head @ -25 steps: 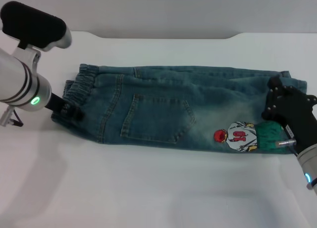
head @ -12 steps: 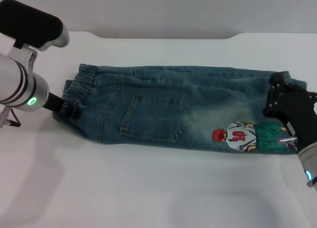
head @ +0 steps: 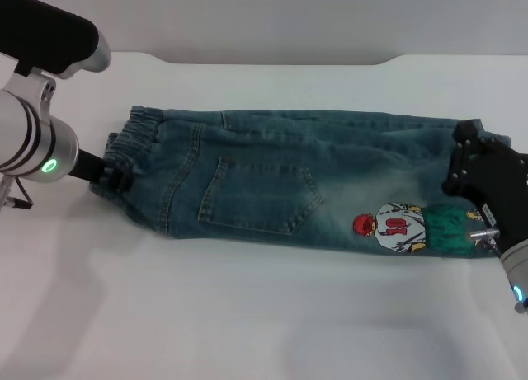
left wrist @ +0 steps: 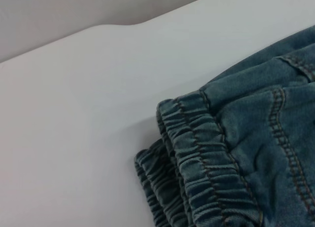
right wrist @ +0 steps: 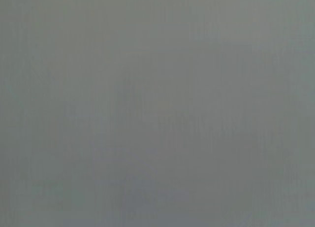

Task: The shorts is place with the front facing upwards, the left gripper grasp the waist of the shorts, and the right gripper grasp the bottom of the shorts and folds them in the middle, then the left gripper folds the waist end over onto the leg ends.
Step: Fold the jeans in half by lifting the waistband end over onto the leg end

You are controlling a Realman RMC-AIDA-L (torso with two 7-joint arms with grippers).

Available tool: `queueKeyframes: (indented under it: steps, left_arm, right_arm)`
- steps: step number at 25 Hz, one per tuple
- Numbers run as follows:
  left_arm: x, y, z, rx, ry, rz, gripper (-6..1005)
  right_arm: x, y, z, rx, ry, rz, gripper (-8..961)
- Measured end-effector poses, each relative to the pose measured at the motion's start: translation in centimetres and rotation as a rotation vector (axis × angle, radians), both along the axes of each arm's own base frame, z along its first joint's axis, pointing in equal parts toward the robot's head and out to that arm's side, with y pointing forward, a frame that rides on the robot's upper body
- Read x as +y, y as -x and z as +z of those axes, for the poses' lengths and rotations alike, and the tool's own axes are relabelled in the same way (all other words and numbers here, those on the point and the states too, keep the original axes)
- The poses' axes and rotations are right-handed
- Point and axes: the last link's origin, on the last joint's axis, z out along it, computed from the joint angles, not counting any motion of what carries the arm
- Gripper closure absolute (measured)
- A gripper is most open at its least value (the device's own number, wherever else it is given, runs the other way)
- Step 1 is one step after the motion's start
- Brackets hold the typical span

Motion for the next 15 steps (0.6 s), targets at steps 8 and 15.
queueKeyframes:
  steps: [8,15]
  left_arm:
    - [-0.9,-1.8,1.0,-0.029,-0.034,-0.055,610]
    - [-2.0,-3.5,2.2,-0.046,-0.062,-0.105,729]
  right_arm:
    - [1.0,0.1,-1.5,-0.003,0.091,-0.026,955]
    - [2.3,0.7,-2.5,-0.004,0.163,-0.035,955]
